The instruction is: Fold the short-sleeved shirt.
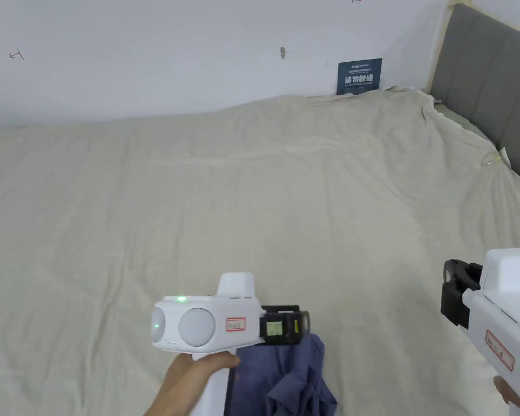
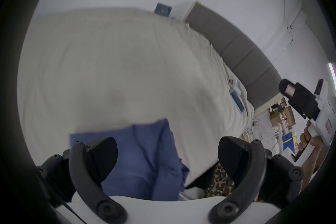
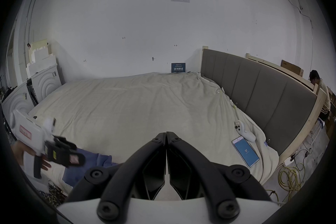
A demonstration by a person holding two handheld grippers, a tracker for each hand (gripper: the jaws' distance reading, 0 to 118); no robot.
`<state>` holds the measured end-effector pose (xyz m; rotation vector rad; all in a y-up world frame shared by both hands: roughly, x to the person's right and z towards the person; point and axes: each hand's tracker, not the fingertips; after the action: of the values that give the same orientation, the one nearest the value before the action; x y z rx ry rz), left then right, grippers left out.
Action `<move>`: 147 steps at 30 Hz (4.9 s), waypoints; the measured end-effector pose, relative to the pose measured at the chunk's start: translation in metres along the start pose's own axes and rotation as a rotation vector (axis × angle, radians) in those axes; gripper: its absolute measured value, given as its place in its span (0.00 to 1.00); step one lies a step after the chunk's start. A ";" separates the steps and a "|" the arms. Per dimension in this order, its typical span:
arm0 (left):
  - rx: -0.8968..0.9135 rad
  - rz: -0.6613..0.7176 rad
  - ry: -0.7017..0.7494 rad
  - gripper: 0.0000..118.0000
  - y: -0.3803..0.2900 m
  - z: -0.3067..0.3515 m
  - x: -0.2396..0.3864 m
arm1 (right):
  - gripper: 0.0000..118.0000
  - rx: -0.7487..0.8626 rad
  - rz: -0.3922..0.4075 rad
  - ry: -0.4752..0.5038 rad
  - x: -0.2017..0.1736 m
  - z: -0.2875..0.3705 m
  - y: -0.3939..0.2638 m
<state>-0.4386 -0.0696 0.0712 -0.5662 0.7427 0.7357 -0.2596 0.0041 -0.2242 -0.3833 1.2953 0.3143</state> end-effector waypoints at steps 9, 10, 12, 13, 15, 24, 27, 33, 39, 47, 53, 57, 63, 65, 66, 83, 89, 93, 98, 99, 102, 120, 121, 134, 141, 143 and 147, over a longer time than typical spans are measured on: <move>0.180 -0.081 0.220 0.63 -0.013 0.026 -0.039 | 0.00 -0.001 0.009 0.006 -0.004 0.001 0.002; 0.175 -0.083 0.230 0.37 -0.017 0.023 -0.043 | 0.00 -0.002 0.009 0.006 -0.004 0.000 0.001; 0.172 -0.085 0.249 0.11 -0.028 0.014 -0.050 | 0.00 -0.001 0.008 0.004 -0.003 0.000 0.001; 0.165 -0.108 0.285 0.02 -0.034 0.010 -0.050 | 0.00 -0.001 0.006 0.004 -0.003 0.000 0.001; 0.142 -0.132 0.299 0.00 -0.046 0.001 -0.050 | 0.00 -0.002 0.006 0.002 -0.003 0.000 0.000; 0.027 -0.147 0.234 0.00 -0.100 -0.045 -0.023 | 0.00 -0.018 0.006 0.001 -0.001 -0.001 -0.003; 0.024 -0.167 0.221 0.00 -0.108 -0.053 -0.009 | 0.00 -0.022 0.009 -0.001 0.000 -0.001 -0.004; 0.018 -0.158 0.153 0.00 -0.112 -0.068 0.021 | 0.00 -0.030 -0.003 -0.008 0.006 -0.001 -0.008; 0.022 -0.171 0.096 0.00 -0.119 -0.076 0.046 | 0.00 -0.032 -0.009 -0.023 0.013 0.001 -0.009; 0.041 -0.178 0.070 0.00 -0.119 -0.076 0.055 | 0.00 -0.032 -0.012 -0.027 0.011 0.003 -0.010; 0.115 -0.157 0.042 0.00 -0.101 -0.050 0.054 | 0.00 -0.016 -0.010 -0.017 0.007 0.006 -0.006; 0.242 -0.168 0.051 0.00 -0.071 -0.013 0.051 | 0.00 0.030 -0.009 -0.001 0.000 0.010 0.000; 0.436 -0.192 0.121 0.00 -0.027 0.043 0.038 | 0.00 0.104 0.007 0.022 -0.022 0.015 0.017; 0.480 -0.198 0.148 0.00 -0.015 0.057 0.032 | 0.00 0.132 0.007 0.033 -0.029 0.016 0.022; 0.502 -0.205 0.171 0.00 -0.010 0.064 0.029 | 0.00 0.146 0.007 0.039 -0.034 0.018 0.027; 0.794 -0.194 0.520 0.00 0.003 0.166 -0.033 | 0.00 0.348 0.073 0.047 -0.079 0.020 0.047; 0.795 -0.140 0.546 0.00 -0.005 0.175 -0.053 | 0.00 0.351 0.072 0.062 -0.082 0.018 0.045; 0.778 -0.138 0.553 0.00 -0.012 0.174 -0.056 | 0.00 0.344 0.055 0.072 -0.088 0.013 0.039; 0.714 -0.127 0.521 0.00 -0.021 0.166 -0.062 | 0.00 0.291 0.022 0.112 -0.104 -0.007 0.014; 0.702 -0.126 0.516 0.00 -0.023 0.164 -0.063 | 0.00 0.273 0.018 0.120 -0.108 -0.012 0.006; 0.669 -0.123 0.500 0.00 -0.031 0.158 -0.067 | 0.00 0.197 0.016 0.155 -0.122 -0.029 -0.022; 0.400 0.058 0.319 0.00 -0.077 0.115 -0.104 | 0.00 -0.131 0.143 0.213 -0.181 -0.112 -0.174; 0.367 0.090 0.282 0.00 -0.078 0.110 -0.108 | 0.00 -0.154 0.138 0.208 -0.181 -0.117 -0.180; 0.011 0.293 0.033 0.59 -0.087 0.037 -0.132 | 0.00 -0.082 0.152 0.215 -0.180 -0.116 -0.198; -0.109 0.308 -0.032 0.75 -0.085 -0.001 -0.142 | 0.00 -0.097 0.131 0.239 -0.174 -0.117 -0.196; -0.127 0.314 -0.076 0.66 -0.082 -0.010 -0.143 | 0.00 -0.101 0.115 0.247 -0.172 -0.118 -0.195; -0.171 0.306 -0.106 0.49 -0.075 -0.024 -0.140 | 0.00 -0.110 0.088 0.249 -0.171 -0.118 -0.194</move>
<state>-0.4630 -0.1866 0.1783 -0.5692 0.6786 1.1133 -0.3192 -0.2240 -0.0662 -0.4704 1.5460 0.4231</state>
